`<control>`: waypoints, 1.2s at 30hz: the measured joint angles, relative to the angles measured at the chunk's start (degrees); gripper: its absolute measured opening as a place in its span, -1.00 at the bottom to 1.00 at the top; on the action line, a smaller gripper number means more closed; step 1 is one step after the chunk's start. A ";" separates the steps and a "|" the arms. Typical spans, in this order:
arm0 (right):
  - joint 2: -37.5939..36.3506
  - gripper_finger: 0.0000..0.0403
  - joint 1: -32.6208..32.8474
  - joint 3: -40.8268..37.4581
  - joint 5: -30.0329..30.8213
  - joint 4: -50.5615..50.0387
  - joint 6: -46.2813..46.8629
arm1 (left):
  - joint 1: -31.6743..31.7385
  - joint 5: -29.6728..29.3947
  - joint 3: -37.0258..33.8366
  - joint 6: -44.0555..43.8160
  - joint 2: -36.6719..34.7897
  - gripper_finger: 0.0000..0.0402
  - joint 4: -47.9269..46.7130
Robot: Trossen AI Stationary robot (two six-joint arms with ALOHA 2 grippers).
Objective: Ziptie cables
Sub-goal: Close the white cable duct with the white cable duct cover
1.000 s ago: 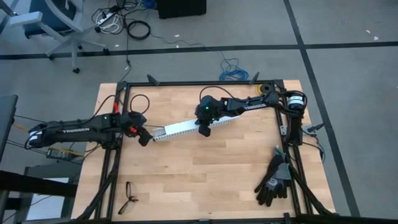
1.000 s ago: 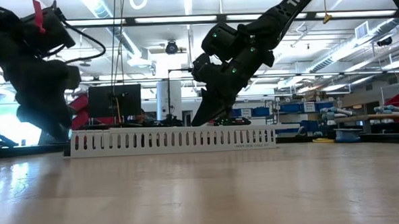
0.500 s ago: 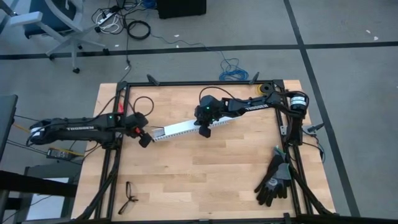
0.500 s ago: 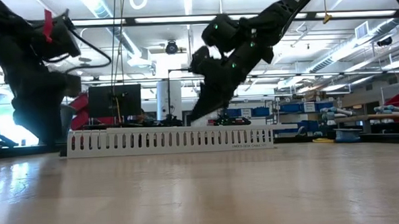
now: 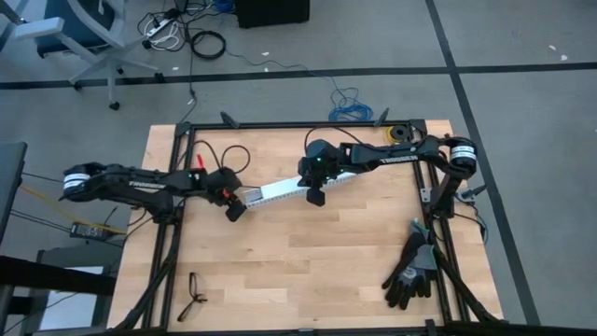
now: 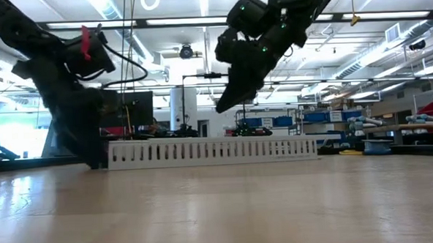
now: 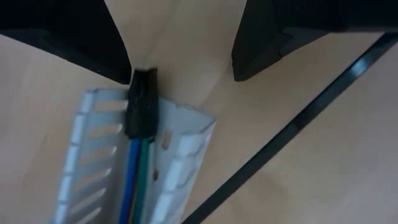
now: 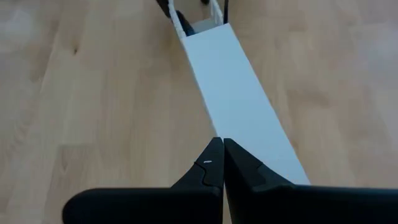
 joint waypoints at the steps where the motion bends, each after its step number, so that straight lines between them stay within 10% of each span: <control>1: -0.75 -1.00 0.00 0.00 1.09 -1.12 -0.08 | 0.00 0.01 0.27 0.93 0.87 0.45 1.60; 13: -7.77 -1.00 0.13 0.09 14.63 -11.64 -0.89 | 0.00 -2.08 6.24 14.87 11.99 0.45 15.90; 36: -8.56 -1.00 0.39 -3.39 17.45 -13.02 2.03 | 0.00 -9.25 11.85 27.57 0.34 0.45 6.20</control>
